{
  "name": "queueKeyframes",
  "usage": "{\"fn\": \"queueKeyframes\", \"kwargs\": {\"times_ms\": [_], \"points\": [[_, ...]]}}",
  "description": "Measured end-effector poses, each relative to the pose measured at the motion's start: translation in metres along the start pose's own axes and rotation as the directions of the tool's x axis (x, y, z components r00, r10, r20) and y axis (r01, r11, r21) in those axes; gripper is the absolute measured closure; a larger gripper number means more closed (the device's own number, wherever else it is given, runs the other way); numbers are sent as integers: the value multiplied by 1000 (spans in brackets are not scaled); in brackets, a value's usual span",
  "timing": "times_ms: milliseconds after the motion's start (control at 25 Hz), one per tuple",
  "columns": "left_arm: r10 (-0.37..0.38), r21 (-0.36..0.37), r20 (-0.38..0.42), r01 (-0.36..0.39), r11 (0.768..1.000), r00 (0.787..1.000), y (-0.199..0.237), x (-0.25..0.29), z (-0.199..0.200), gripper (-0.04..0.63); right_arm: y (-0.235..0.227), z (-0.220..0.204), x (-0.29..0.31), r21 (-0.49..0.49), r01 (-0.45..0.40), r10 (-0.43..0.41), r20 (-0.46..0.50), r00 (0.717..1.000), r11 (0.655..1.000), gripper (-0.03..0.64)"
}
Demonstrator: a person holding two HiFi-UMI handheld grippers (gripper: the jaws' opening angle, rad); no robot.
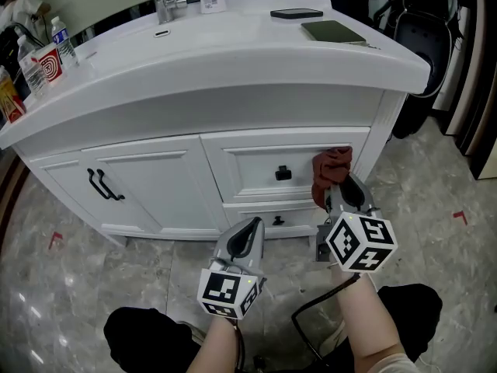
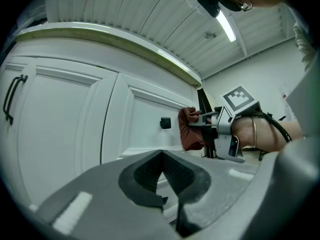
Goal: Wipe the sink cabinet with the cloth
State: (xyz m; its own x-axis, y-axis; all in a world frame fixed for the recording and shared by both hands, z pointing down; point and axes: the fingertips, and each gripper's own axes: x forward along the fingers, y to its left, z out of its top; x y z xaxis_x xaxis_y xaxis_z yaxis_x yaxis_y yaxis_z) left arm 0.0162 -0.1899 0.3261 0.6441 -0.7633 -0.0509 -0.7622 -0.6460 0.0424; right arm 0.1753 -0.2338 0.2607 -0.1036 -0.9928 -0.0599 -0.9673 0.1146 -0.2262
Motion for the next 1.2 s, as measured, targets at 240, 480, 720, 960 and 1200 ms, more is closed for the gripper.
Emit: {"fn": "queueKeyframes", "kwargs": {"times_ms": [240,480,720,960,1200], "points": [[-2,8,5,2,1000,1000,-8,8,1,595,-16,3,-11,-30,31,-30,5,1000,999,534],[-35,13,3,35,999,999,-24,12,0,595,-40,2,-29,-49,100,-100,3,995,994,534],[5,28,2,-5,1000,1000,-6,-6,4,595,15,-13,-22,7,-18,19,-22,1000,1000,532],[94,4,-4,-94,996,996,38,-32,-1,595,118,-51,2,-10,-228,227,-80,971,974,532],[148,-3,-14,-148,989,989,71,-54,-5,595,174,-103,26,1,-315,310,-173,935,949,534]]}}
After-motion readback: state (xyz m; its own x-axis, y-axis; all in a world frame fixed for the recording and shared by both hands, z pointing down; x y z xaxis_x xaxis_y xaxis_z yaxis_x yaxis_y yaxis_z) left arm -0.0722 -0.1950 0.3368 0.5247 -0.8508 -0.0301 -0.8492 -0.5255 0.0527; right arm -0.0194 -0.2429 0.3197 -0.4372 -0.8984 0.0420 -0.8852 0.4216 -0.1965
